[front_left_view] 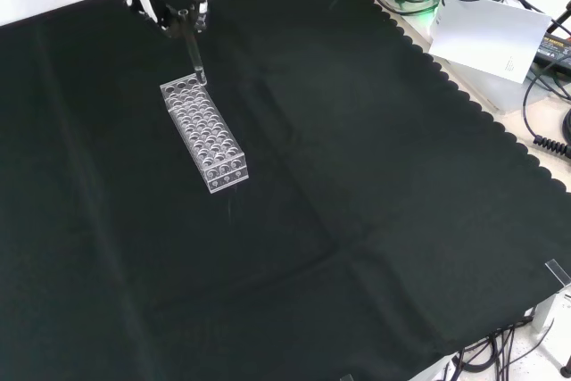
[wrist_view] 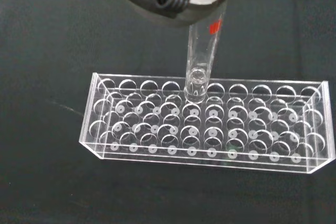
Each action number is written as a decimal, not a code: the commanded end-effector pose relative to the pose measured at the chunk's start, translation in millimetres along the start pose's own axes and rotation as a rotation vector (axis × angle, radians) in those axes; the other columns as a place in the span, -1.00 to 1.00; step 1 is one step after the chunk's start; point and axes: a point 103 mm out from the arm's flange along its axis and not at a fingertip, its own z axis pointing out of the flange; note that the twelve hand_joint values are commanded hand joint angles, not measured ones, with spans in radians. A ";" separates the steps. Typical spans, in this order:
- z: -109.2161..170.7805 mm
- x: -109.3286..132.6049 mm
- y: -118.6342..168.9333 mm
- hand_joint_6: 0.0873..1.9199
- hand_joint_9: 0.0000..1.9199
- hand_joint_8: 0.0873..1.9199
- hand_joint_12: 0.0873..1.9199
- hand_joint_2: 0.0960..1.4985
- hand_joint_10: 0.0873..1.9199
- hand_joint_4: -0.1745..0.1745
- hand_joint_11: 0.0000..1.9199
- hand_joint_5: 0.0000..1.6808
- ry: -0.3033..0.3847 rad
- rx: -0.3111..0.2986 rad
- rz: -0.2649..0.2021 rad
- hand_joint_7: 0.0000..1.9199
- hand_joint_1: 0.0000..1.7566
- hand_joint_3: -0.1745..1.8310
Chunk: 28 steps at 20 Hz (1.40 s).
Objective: Shake the test tube.
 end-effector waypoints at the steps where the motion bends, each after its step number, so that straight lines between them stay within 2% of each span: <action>1: -11.5 2.8 -13.1 -0.73 0.41 -0.30 0.25 0.24 -0.90 -1.00 -0.29 0.51 -0.015 -0.016 -0.002 0.42 0.62 -0.83; 5: -13.2 8.2 -17.1 -0.73 0.41 -0.30 0.25 0.24 -0.90 -1.00 -0.29 0.51 -0.005 -0.024 -0.009 0.42 0.62 -0.83; 9: -12.6 25.3 -16.2 -0.74 0.41 -0.30 0.25 0.24 -0.91 -1.00 -0.29 0.51 0.009 -0.033 -0.040 0.42 0.62 -0.83; 14: -13.4 61.2 -11.3 -0.74 0.42 -0.30 0.25 0.24 -0.91 -1.00 -0.29 0.51 0.029 -0.043 -0.103 0.42 0.62 -0.83; 17: -14.8 83.6 -9.0 -0.74 0.42 -0.30 0.25 0.24 -0.91 -1.00 -0.29 0.51 0.021 -0.046 -0.149 0.42 0.62 -0.83; 20: -15.7 98.3 -8.0 -0.74 0.42 -0.30 0.25 0.24 -0.91 -1.00 -0.29 0.52 0.007 -0.045 -0.174 0.42 0.62 -0.83; 24: -15.8 99.2 -8.6 -0.74 0.42 -0.30 0.25 0.24 -0.92 -1.00 -0.29 0.52 -0.012 -0.044 -0.169 0.42 0.62 -0.83; 28: -14.4 76.0 -11.4 -0.75 0.42 -0.30 0.25 0.24 -0.92 -1.00 -0.29 0.52 -0.023 -0.037 -0.114 0.42 0.62 -0.83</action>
